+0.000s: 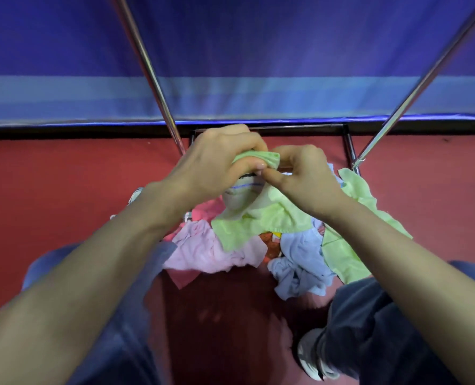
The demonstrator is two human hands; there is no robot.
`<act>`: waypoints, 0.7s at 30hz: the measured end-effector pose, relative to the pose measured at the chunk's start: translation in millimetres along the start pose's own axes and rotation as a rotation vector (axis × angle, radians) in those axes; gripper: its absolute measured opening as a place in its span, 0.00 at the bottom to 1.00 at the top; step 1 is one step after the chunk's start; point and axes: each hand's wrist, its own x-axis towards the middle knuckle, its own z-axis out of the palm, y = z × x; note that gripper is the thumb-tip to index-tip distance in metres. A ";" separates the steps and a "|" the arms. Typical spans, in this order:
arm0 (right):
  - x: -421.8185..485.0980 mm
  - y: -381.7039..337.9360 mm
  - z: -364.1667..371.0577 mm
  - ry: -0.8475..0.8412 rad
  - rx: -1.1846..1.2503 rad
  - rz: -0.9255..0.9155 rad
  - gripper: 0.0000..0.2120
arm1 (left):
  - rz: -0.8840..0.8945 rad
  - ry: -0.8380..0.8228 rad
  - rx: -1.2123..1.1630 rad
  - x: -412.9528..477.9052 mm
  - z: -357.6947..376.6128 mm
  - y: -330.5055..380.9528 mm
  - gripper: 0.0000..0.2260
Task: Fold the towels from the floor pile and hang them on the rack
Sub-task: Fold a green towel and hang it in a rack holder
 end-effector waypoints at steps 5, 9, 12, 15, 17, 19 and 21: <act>-5.5 -59.7 -43.4 0.108 0.001 -0.089 0.16 | 0.096 0.006 0.122 26.0 -67.7 55.3 0.10; -10.9 -117.5 -83.5 0.201 0.007 -0.193 0.10 | 0.171 0.061 0.260 41.0 -124.9 106.5 0.13; -24.2 -150.9 -100.3 0.247 0.026 -0.247 0.05 | 0.208 0.098 0.336 39.6 -152.8 138.3 0.15; -38.0 -167.8 -103.7 0.267 0.056 -0.256 0.10 | 0.225 0.113 0.405 30.4 -166.6 161.2 0.15; -46.9 -174.4 -102.7 0.257 0.086 -0.239 0.12 | 0.236 0.129 0.426 23.4 -170.4 170.7 0.14; -55.5 -176.0 -100.9 0.250 0.062 -0.236 0.11 | 0.247 0.142 0.440 16.8 -171.8 176.6 0.14; -64.6 -176.1 -97.2 0.253 0.000 -0.240 0.13 | 0.252 0.155 0.452 11.7 -172.2 178.8 0.13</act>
